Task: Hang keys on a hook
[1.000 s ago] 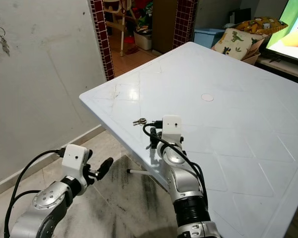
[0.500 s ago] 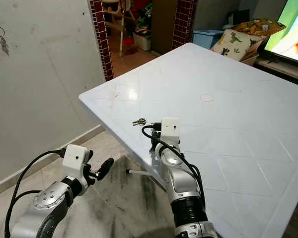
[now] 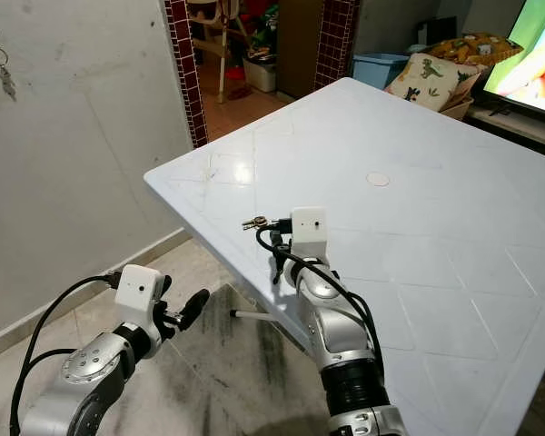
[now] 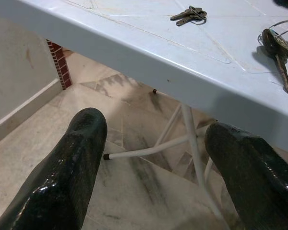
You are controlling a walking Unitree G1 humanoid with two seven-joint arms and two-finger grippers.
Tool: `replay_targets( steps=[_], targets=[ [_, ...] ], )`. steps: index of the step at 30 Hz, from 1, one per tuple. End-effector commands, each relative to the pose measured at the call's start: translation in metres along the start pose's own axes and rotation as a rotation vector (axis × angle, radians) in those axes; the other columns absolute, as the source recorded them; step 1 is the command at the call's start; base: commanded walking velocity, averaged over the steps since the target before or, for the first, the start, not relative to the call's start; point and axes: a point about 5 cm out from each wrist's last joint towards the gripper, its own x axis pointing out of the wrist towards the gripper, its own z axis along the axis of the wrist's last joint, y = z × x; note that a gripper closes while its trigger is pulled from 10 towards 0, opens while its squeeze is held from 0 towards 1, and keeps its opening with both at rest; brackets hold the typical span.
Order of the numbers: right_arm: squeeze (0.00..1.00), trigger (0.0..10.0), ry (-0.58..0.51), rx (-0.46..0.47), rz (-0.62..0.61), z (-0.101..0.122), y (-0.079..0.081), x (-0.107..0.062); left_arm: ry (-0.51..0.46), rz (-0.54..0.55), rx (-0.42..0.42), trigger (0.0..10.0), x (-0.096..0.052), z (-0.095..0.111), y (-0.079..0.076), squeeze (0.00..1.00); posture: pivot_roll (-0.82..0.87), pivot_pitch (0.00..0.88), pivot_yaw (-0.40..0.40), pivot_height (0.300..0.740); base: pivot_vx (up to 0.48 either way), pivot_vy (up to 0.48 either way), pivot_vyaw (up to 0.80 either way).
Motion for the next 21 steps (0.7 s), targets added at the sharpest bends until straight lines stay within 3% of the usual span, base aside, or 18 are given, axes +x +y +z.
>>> replay_targets(
  steps=[1, 10, 21],
  targets=[
    [0.0, 10.0, -0.046, -0.002, -0.033, 0.008, -0.006, -0.002, 0.011, 0.002, -0.004, 10.0, 0.001, -0.001, 0.001, 0.0, 0.04, 0.034, -0.018, 0.74, 0.0, 0.0, 0.0],
    [0.0, 10.0, 0.048, 0.016, -0.033, -0.007, -0.007, -0.012, 0.012, 0.003, -0.006, 10.0, 0.002, -0.001, 0.001, 0.0, 0.04, 0.032, -0.019, 0.74, 0.0, 0.0, 0.0],
    [0.0, 10.0, 0.126, 0.163, -0.027, -0.022, 0.002, -0.012, 0.016, -0.002, -0.006, 10.0, 0.004, -0.001, 0.001, 0.0, 0.04, 0.026, -0.019, 0.74, 0.0, 0.0, 0.0]
  ],
)
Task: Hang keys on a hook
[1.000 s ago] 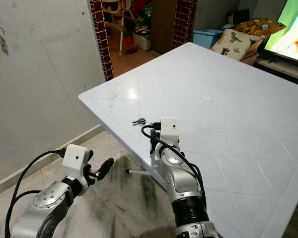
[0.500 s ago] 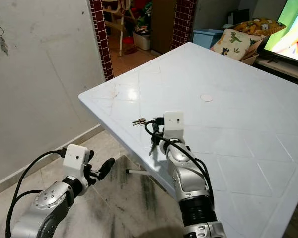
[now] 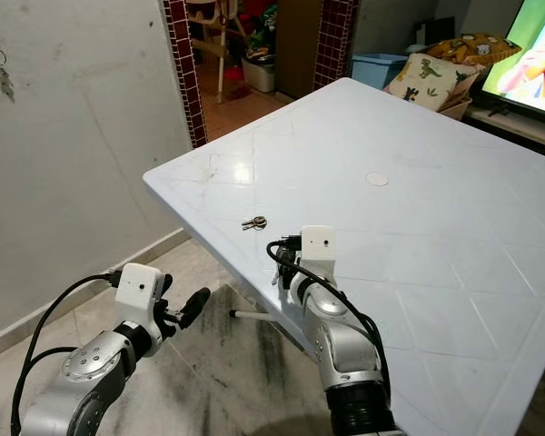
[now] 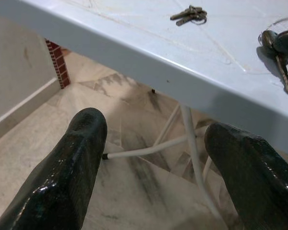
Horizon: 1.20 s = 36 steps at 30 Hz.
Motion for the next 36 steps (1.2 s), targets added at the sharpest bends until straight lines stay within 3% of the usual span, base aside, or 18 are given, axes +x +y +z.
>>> replay_targets(
  steps=[1, 17, 18, 20, 21, 22, 23, 36],
  targets=[
    [0.0, 10.0, -0.006, 0.022, -0.001, 0.004, 0.001, 0.002, 0.008, 0.0, 0.001, 10.0, 0.001, 0.0, 0.001, 0.0, 0.04, 0.026, -0.019, 0.74, 0.0, 0.0, 0.0],
    [0.0, 10.0, -0.028, 0.057, -0.003, 0.01, 0.008, 0.009, 0.012, 0.002, -0.009, 10.0, 0.002, -0.002, 0.001, 0.0, 0.05, 0.021, -0.02, 0.74, 0.0, 0.0, 0.0],
    [0.0, 9.0, -0.029, 0.055, -0.002, 0.009, 0.01, 0.009, 0.013, 0.001, -0.009, 10.0, 0.002, -0.002, 0.001, 0.0, 0.05, 0.023, -0.019, 0.74, 0.0, 0.0, 0.0],
    [0.0, 8.8, -0.03, 0.055, -0.001, 0.009, 0.01, 0.009, 0.013, 0.001, -0.009, 10.0, 0.002, -0.002, 0.001, 0.0, 0.05, 0.023, -0.019, 0.74, 0.0, 0.0, 0.0],
    [0.0, 3.5, -0.029, 0.06, 0.001, 0.007, 0.011, 0.01, 0.014, 0.001, -0.01, 10.0, 0.002, -0.002, 0.001, 0.0, 0.05, 0.025, -0.019, 0.74, 0.0, 0.0, 0.0],
    [0.0, 3.5, -0.028, 0.062, 0.001, 0.006, 0.011, 0.01, 0.014, 0.001, -0.01, 10.0, 0.002, -0.002, 0.001, 0.0, 0.05, 0.025, -0.019, 0.74, 0.0, 0.0, 0.0],
    [0.0, 0.0, -0.025, 0.068, -0.002, 0.006, 0.01, 0.011, 0.015, 0.001, -0.011, 10.0, 0.002, -0.002, 0.001, 0.0, 0.05, 0.026, -0.019, 0.74, 0.0, 0.0, 0.0],
    [0.0, 0.0, -0.019, 0.082, -0.025, 0.002, 0.007, 0.014, 0.017, 0.0, -0.015, 10.0, 0.002, -0.002, 0.001, 0.0, 0.05, 0.03, -0.017, 0.74, 0.0, 0.0, 0.0]
  ],
)
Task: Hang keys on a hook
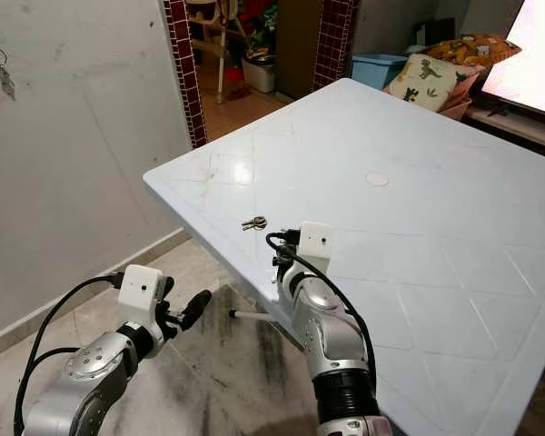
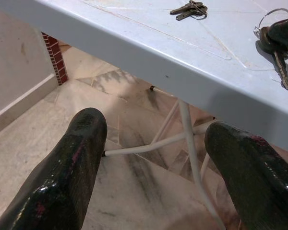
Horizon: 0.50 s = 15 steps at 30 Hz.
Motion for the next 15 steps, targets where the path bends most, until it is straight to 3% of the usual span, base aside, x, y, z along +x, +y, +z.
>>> replay_targets(
  steps=[1, 15],
  targets=[
    [0.0, 0.0, 0.005, 0.01, -0.005, -0.0002, 0.0007, 0.0018, 0.008, 0.003, -0.003, 10.0, 0.0006, 0.0002, 0.001, 0.0, 0.05, 0.03, -0.017, 0.74, 0.0, 0.0, 0.0],
    [0.0, 0.0, -0.004, 0.001, -0.009, -0.0011, -0.0001, 0.0026, 0.009, 0.004, -0.009, 10.0, 0.0014, 0.0002, 0.0016, 0.0, 0.05, 0.031, -0.018, 0.74, 0.0, 0.0, 0.0]
  ],
)
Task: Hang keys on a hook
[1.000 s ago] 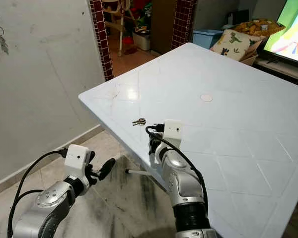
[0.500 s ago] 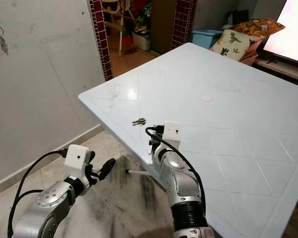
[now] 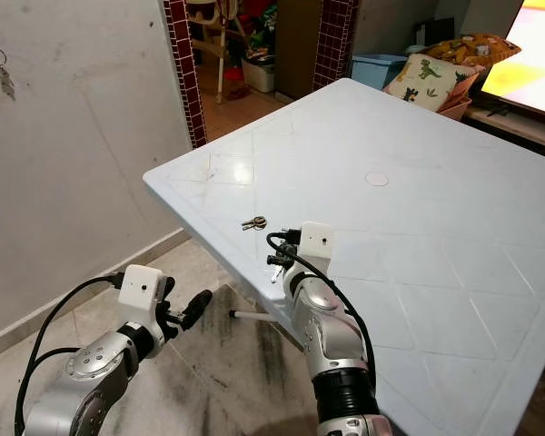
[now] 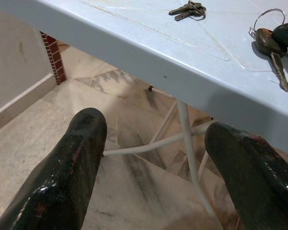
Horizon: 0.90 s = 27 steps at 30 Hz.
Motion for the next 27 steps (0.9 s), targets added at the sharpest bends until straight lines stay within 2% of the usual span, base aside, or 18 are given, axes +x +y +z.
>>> replay_targets(
  steps=[1, 8, 9, 11, 15, 17, 19, 21, 22, 23, 24, 25, 27],
  targets=[
    [0.0, 0.0, 0.007, 0.001, -0.004, 0.0, 0.001, 0.001, 0.009, 0.007, 0.0, 10.0, 0.001, 0.0, 0.002, 0.0, 0.05, 0.031, -0.018, 0.74, 0.0, 0.0, 0.0],
    [0.0, 0.0, -0.002, -0.007, -0.001, 0.001, 0.001, 0.002, 0.01, 0.008, 0.0, 10.0, 0.001, 0.0, 0.003, 0.0, 0.05, 0.032, -0.018, 0.74, 0.0, 0.0, 0.0],
    [0.0, 0.0, -0.046, -0.039, 0.017, 0.007, 0.003, 0.001, 0.01, 0.009, -0.002, 10.0, 0.001, 0.0, 0.003, 0.0, 0.05, 0.032, -0.017, 0.74, 0.0, 0.0, 0.0],
    [0.0, 0.0, -0.057, -0.045, 0.021, 0.009, 0.004, 0.001, 0.009, 0.009, -0.002, 10.0, 0.001, 0.0, 0.003, 0.0, 0.05, 0.032, -0.017, 0.74, 0.0, 0.0, 0.0],
    [0.0, 0.0, -0.153, -0.043, 0.067, 0.024, 0.007, -0.002, 0.009, 0.01, -0.003, 10.0, 0.001, 0.0, 0.003, 0.0, 0.05, 0.032, -0.017, 0.74, 0.0, 0.0, 0.0],
    [0.0, 0.0, -0.196, -0.082, 0.089, 0.029, 0.008, -0.004, 0.01, 0.009, -0.003, 10.0, 0.002, 0.0, 0.003, 0.0, 0.05, 0.032, -0.017, 0.74, 0.0, 0.0, 0.0],
    [0.0, 0.0, -0.192, -0.097, 0.086, 0.028, 0.007, -0.004, 0.01, 0.009, -0.004, 10.0, 0.002, 0.0, 0.003, 0.0, 0.05, 0.032, -0.017, 0.74, 0.0, 0.0, 0.0],
    [0.0, 1.3, -0.181, -0.093, 0.083, 0.026, 0.007, -0.003, 0.011, 0.008, -0.005, 10.0, 0.002, 0.0, 0.003, 0.0, 0.05, 0.03, -0.016, 0.74, 0.0, 0.0, 0.0],
    [0.0, 6.7, -0.177, -0.095, 0.081, 0.025, 0.007, -0.003, 0.012, 0.007, -0.005, 10.0, 0.002, 0.0, 0.003, 0.0, 0.05, 0.03, -0.016, 0.74, 0.0, 0.0, 0.0],
    [0.85, 10.0, -0.176, -0.098, 0.074, 0.024, 0.006, -0.003, 0.012, 0.007, -0.005, 10.0, 0.002, 0.0, 0.003, 0.0, 0.05, 0.03, -0.016, 0.74, 0.0, 0.0, 0.0],
    [0.85, 10.0, -0.178, -0.1, 0.073, 0.024, 0.006, -0.003, 0.012, 0.006, -0.006, 10.0, 0.002, 0.0, 0.003, 0.0, 0.05, 0.03, -0.016, 0.74, 0.0, 0.0, 0.0],
    [1.0, 10.0, -0.184, -0.1, 0.077, 0.025, 0.007, -0.003, 0.012, 0.006, -0.006, 10.0, 0.002, 0.0, 0.003, 0.0, 0.05, 0.03, -0.015, 0.74, 0.0, 0.0, 0.0],
    [1.0, 10.0, -0.191, -0.103, 0.082, 0.025, 0.008, -0.004, 0.013, 0.006, -0.006, 10.0, 0.002, 0.0, 0.003, 0.0, 0.05, 0.03, -0.015, 0.74, 0.0, 0.0, 0.0]
  ],
)
